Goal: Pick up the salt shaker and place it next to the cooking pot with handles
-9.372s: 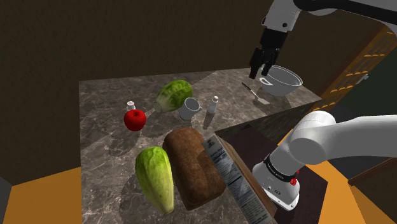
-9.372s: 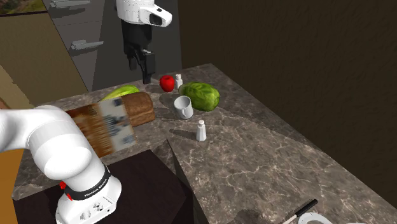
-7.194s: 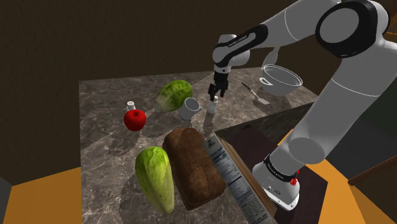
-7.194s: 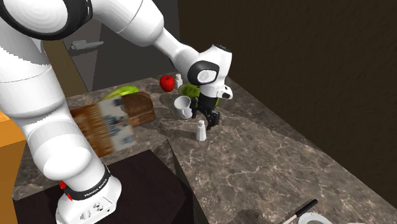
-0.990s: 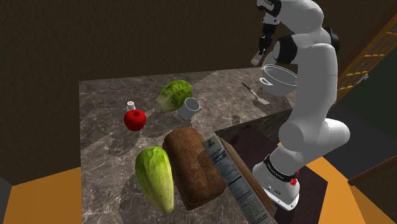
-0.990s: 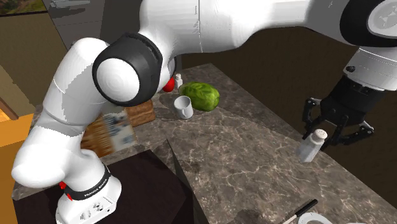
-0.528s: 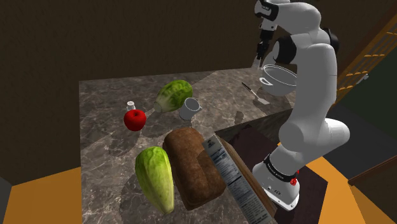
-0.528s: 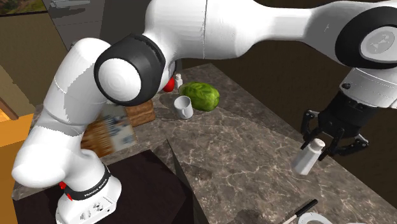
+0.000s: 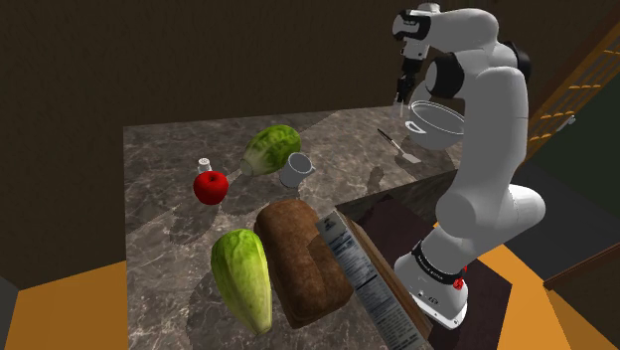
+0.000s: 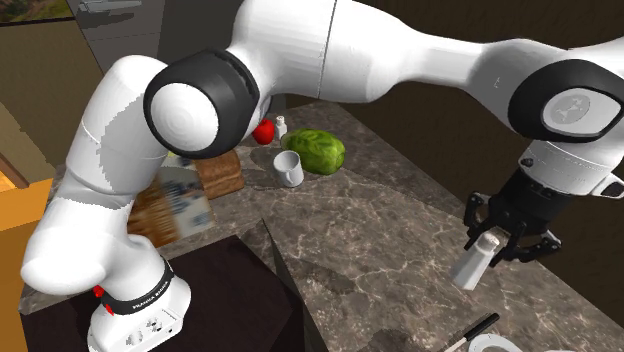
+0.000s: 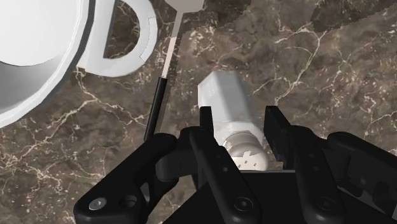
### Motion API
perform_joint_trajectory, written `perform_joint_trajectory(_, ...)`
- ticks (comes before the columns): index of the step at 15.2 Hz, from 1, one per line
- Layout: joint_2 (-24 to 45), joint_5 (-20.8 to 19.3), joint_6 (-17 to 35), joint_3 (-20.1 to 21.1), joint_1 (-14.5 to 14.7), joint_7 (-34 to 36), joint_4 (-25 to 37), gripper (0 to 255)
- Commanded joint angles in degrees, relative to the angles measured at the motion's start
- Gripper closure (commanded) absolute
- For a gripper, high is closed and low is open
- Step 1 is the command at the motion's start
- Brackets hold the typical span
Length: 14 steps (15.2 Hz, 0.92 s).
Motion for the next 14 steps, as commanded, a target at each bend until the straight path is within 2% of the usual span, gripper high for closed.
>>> perform_joint_trajectory(1, 0.0, 0.0, 1.5, 0.0, 0.2, 0.0, -1.5, 255)
perform_joint_trajectory(14, 1.4, 0.6, 10.7, 0.5, 1.2, 0.0, -9.6, 255)
